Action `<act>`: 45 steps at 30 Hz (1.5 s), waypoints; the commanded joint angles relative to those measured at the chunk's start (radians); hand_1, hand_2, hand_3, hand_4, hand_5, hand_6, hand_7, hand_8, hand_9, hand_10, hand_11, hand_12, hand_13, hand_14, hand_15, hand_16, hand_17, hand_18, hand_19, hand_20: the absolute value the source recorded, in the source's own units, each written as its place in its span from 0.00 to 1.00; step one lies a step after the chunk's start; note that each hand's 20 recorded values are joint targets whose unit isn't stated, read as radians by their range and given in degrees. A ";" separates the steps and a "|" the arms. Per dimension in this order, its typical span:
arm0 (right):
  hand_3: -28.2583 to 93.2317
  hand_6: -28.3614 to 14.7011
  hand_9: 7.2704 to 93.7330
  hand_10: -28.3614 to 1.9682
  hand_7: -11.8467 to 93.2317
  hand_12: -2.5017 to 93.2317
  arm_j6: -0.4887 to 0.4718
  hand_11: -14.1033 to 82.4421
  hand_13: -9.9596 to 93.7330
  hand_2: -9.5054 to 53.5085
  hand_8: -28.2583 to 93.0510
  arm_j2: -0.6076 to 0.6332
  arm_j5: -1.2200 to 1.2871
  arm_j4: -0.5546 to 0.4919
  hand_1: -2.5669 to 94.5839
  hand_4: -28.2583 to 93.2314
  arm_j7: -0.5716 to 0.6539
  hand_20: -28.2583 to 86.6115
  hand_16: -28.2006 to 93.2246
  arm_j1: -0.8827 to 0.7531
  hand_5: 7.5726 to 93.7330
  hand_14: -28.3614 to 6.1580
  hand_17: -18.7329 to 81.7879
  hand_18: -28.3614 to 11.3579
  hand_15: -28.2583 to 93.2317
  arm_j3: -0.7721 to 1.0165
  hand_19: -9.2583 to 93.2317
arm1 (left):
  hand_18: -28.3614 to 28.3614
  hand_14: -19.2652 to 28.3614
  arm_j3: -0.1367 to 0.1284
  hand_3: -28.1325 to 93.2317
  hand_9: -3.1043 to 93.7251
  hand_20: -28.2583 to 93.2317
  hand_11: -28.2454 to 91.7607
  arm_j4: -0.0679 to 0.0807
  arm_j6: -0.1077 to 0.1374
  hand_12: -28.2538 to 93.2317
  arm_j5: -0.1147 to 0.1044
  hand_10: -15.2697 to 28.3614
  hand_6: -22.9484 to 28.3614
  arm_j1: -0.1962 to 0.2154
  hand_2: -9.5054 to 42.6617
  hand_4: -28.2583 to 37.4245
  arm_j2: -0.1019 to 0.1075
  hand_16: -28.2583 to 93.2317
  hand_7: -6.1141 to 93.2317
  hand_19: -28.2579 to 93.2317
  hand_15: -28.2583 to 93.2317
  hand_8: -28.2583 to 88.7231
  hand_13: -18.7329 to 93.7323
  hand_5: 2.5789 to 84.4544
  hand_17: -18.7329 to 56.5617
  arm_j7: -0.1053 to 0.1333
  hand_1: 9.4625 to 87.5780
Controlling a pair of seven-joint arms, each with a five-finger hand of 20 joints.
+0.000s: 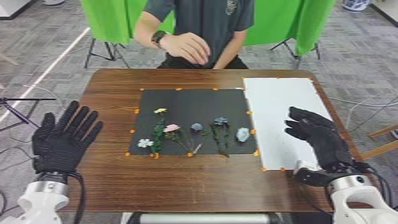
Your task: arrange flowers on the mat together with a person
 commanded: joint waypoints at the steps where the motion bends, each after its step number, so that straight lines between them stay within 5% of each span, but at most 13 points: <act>1: 0.91 0.57 0.38 0.51 0.29 0.12 0.001 0.25 0.42 0.23 0.11 0.002 0.004 0.001 0.34 0.01 -0.017 0.34 0.32 -0.004 0.44 0.42 0.29 0.26 0.40 -0.012 0.54 | 0.74 0.71 0.003 0.81 0.46 0.35 0.34 0.007 0.014 0.32 0.002 0.67 0.57 -0.007 0.45 0.00 -0.006 0.23 0.13 0.44 0.40 0.18 0.45 0.51 0.20 -0.020 0.22; 4: 0.91 0.57 0.38 0.48 0.29 0.12 0.075 0.26 0.41 0.23 0.11 0.016 -0.044 -0.009 0.32 0.01 0.001 0.34 0.33 -0.008 0.45 0.41 0.28 0.26 0.41 -0.031 0.54 | 0.73 0.72 -0.001 0.81 0.47 0.35 0.35 0.004 0.025 0.32 0.003 0.67 0.57 -0.005 0.45 0.00 -0.006 0.23 0.13 0.44 0.41 0.18 0.46 0.51 0.20 -0.022 0.23; 12: 0.91 0.55 0.43 0.42 0.30 0.17 0.083 0.31 0.41 0.23 0.11 0.015 -0.013 -0.008 0.32 0.02 -0.012 0.35 0.34 -0.020 0.48 0.39 0.27 0.27 0.51 -0.022 0.55 | 0.74 0.73 -0.003 0.81 0.53 0.35 0.41 0.000 0.020 0.37 -0.006 0.71 0.58 0.011 0.46 0.00 -0.011 0.23 0.14 0.44 0.45 0.18 0.47 0.54 0.20 -0.010 0.23; 17: 0.91 0.54 0.46 0.38 0.31 0.18 0.126 0.33 0.42 0.23 0.11 0.016 -0.032 -0.020 0.32 0.01 0.005 0.35 0.35 -0.023 0.50 0.39 0.27 0.26 0.54 -0.037 0.57 | 0.74 0.73 -0.016 0.81 0.52 0.35 0.41 -0.007 0.044 0.37 -0.001 0.71 0.59 0.012 0.47 0.00 -0.015 0.22 0.14 0.44 0.46 0.18 0.47 0.54 0.20 -0.031 0.23; 22: 0.91 0.54 0.49 0.39 0.32 0.20 0.119 0.39 0.44 0.24 0.11 0.014 -0.014 -0.020 0.32 0.02 0.006 0.36 0.35 -0.028 0.53 0.38 0.27 0.26 0.61 -0.027 0.59 | 0.74 0.73 -0.015 0.81 0.53 0.35 0.44 -0.006 0.033 0.39 -0.001 0.73 0.61 0.012 0.49 0.00 -0.015 0.23 0.17 0.45 0.50 0.18 0.48 0.57 0.20 -0.022 0.23; 26: 0.91 0.54 0.49 0.39 0.32 0.20 0.113 0.40 0.44 0.24 0.11 0.013 -0.014 -0.018 0.32 0.02 -0.004 0.36 0.34 -0.022 0.53 0.39 0.28 0.26 0.60 -0.025 0.59 | 0.74 0.73 -0.015 0.81 0.53 0.35 0.44 -0.006 0.047 0.39 -0.007 0.73 0.61 0.012 0.49 0.00 -0.013 0.22 0.17 0.45 0.50 0.18 0.48 0.57 0.20 -0.014 0.23; 33: 0.91 0.54 0.49 0.37 0.32 0.19 0.063 0.37 0.43 0.25 0.11 0.005 0.002 -0.013 0.31 0.01 -0.011 0.33 0.32 -0.016 0.54 0.38 0.29 0.30 0.51 -0.019 0.54 | 0.74 0.73 -0.006 0.81 0.51 0.35 0.43 -0.001 0.037 0.38 -0.001 0.72 0.61 0.000 0.49 0.00 -0.015 0.22 0.18 0.45 0.50 0.18 0.47 0.56 0.20 -0.022 0.23; 45: 0.91 0.53 0.48 0.36 0.32 0.18 0.056 0.35 0.43 0.25 0.11 0.002 0.005 -0.012 0.30 0.02 -0.008 0.34 0.33 -0.013 0.53 0.38 0.28 0.28 0.50 -0.019 0.54 | 0.74 0.72 -0.006 0.81 0.50 0.35 0.43 0.003 0.034 0.38 -0.001 0.72 0.61 -0.004 0.48 0.00 -0.019 0.22 0.19 0.45 0.49 0.18 0.46 0.57 0.20 -0.022 0.23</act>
